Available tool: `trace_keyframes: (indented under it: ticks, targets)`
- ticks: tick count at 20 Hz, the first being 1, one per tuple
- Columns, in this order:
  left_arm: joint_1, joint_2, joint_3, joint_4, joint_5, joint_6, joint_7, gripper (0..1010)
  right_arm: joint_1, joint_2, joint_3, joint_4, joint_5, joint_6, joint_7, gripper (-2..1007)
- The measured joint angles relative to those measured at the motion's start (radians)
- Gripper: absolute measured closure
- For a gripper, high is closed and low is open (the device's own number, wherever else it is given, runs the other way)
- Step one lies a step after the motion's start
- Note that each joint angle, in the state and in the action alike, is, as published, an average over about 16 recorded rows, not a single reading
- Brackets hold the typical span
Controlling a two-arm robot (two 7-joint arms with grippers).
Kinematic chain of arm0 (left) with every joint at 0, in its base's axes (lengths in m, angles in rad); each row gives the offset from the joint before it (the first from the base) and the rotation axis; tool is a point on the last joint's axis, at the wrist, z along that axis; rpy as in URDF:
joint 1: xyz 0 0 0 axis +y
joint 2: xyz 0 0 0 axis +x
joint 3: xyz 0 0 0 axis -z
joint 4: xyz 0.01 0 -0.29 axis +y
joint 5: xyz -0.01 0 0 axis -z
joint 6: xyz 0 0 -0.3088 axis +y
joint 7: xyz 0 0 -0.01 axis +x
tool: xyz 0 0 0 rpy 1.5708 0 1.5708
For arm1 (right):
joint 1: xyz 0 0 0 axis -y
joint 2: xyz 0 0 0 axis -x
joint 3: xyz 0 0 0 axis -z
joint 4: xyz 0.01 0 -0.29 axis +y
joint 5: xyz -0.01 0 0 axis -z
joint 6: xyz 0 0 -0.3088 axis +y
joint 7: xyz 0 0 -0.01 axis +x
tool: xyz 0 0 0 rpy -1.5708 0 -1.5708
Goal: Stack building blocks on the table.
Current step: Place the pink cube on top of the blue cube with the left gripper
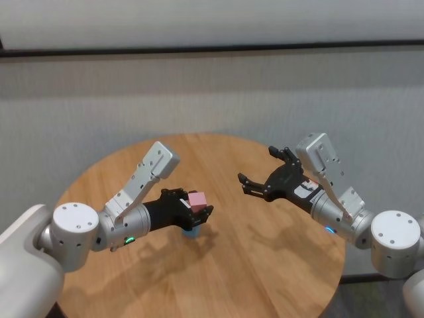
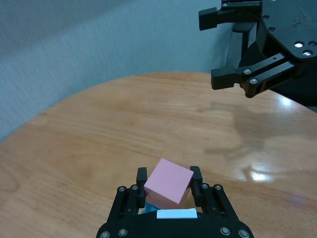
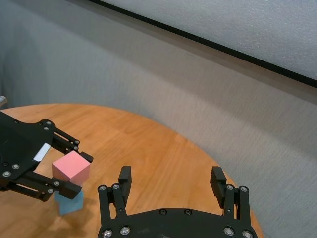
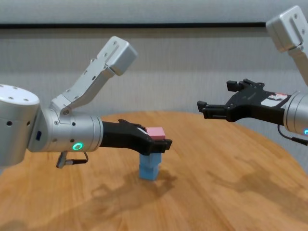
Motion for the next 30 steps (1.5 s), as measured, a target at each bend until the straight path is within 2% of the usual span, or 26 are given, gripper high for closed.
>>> trace_keyframes:
  ticks: [11,20,25,30]
  targets:
    - [-0.021,-0.012,-0.007,0.051,-0.006,-0.018,-0.013,466,0.0,0.0,0.0,0.0,0.0,0.0,0.0,0]
    - [-0.023,-0.012,-0.011,0.058,-0.01,-0.024,-0.019,460,0.0,0.0,0.0,0.0,0.0,0.0,0.0,0]
    - [-0.019,-0.008,-0.011,0.048,-0.01,-0.022,-0.021,409,0.0,0.0,0.0,0.0,0.0,0.0,0.0,0]
    - [-0.014,-0.004,-0.011,0.035,-0.011,-0.018,-0.02,301,0.0,0.0,0.0,0.0,0.0,0.0,0.0,0]
